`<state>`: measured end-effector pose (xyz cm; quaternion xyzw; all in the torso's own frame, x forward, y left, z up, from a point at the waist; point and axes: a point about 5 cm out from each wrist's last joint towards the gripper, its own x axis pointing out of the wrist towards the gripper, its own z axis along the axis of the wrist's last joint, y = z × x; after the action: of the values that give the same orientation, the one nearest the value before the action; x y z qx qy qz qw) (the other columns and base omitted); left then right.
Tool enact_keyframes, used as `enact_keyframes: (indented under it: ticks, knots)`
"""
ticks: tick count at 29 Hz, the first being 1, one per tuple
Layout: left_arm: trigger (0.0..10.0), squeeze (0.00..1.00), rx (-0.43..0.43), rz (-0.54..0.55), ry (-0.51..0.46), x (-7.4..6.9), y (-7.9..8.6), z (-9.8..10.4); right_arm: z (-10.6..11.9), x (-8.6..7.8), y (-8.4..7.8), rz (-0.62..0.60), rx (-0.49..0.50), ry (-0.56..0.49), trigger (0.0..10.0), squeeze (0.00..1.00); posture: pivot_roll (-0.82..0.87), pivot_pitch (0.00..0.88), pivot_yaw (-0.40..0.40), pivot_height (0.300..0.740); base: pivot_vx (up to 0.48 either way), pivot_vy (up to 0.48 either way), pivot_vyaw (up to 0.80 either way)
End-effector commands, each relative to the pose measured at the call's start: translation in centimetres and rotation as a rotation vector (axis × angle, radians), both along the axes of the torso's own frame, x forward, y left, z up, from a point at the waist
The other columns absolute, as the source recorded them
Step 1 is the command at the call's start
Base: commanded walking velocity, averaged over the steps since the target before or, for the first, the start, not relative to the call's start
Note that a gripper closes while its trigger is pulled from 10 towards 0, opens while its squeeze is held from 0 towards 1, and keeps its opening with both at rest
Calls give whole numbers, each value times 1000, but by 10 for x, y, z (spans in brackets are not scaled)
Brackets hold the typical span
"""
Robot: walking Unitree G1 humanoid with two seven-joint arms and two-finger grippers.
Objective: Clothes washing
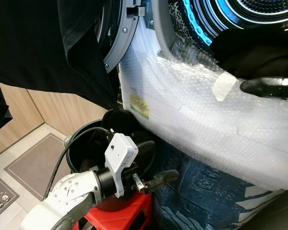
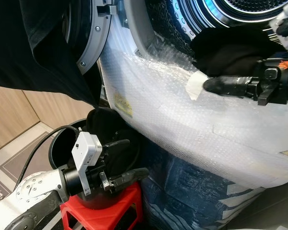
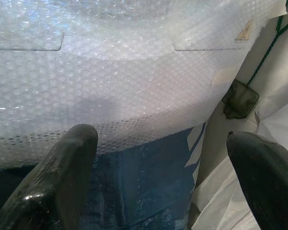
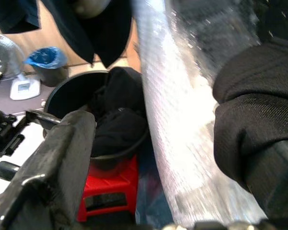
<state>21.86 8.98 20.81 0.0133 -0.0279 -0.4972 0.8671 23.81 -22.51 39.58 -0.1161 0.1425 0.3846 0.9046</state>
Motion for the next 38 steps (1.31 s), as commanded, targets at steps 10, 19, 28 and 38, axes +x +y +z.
enact_keyframes:
  ticks: [10,19,28,38]
  knots:
    - [10000,0,-5,-7,0,-1,-2,1,1,50,24,-39,100,-5,10000,0,-85,107,-63,740,0,0,0]
    - [10000,0,-13,18,4,-5,-1,-1,6,111,11,-419,197,-2,10000,0,-62,112,-87,740,0,0,0]
    - [10000,0,-16,37,4,-6,0,-1,21,143,-23,-936,67,-258,10000,0,-54,119,-97,740,0,0,0]
    - [10000,0,-19,54,3,-8,1,0,39,144,-32,-1080,8,-502,10000,0,-39,120,-104,740,0,0,0]
